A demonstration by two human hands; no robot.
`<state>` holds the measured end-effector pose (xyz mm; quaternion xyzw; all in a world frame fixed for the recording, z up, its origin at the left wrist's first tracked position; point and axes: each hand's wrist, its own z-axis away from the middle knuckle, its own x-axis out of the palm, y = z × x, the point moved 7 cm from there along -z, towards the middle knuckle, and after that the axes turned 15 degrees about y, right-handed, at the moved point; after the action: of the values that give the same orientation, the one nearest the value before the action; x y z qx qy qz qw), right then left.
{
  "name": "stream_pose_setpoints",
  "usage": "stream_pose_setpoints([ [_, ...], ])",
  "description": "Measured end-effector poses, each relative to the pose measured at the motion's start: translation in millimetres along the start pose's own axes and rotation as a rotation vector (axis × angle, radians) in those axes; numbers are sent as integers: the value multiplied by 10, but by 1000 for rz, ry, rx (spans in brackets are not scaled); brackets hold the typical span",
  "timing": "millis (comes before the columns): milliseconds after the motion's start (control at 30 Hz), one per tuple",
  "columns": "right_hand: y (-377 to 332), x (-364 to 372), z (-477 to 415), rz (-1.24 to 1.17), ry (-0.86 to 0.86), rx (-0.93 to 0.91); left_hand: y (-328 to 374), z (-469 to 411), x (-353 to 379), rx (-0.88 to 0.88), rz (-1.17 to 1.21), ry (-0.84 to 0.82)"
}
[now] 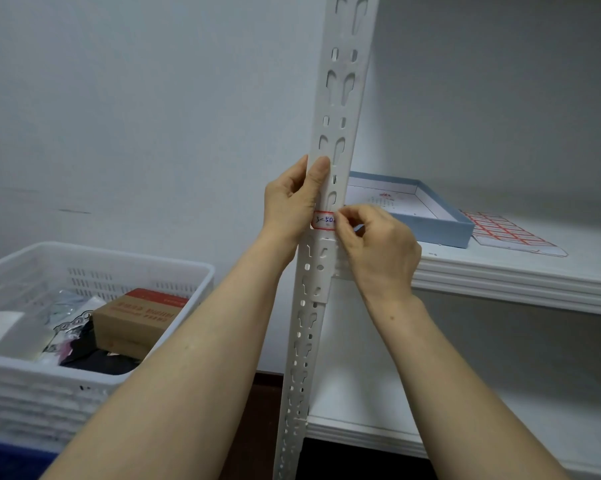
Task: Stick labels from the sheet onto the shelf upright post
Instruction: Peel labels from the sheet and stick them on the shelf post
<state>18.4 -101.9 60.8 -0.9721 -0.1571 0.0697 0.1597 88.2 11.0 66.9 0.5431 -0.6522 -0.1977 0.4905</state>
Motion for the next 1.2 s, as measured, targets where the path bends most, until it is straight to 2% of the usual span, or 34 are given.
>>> stream_pose_setpoints([
  [67,-30,-21,1,-1,82,-80,-6,0,-3,1,3,0],
  [200,-34,34,15,20,78,-164,-10,-1,-8,-8,13,6],
  [700,-63,181,-40,147,21,-220,-42,3,3,-37,13,17],
  [1000,-79,130,-17,199,81,-285,-14,13,0,-35,12,35],
  [1133,-41,68,64,101,94,-217,1,26,-1,-29,11,35],
  [1200,15,74,79,69,-55,-84,5,31,-4,-25,5,38],
])
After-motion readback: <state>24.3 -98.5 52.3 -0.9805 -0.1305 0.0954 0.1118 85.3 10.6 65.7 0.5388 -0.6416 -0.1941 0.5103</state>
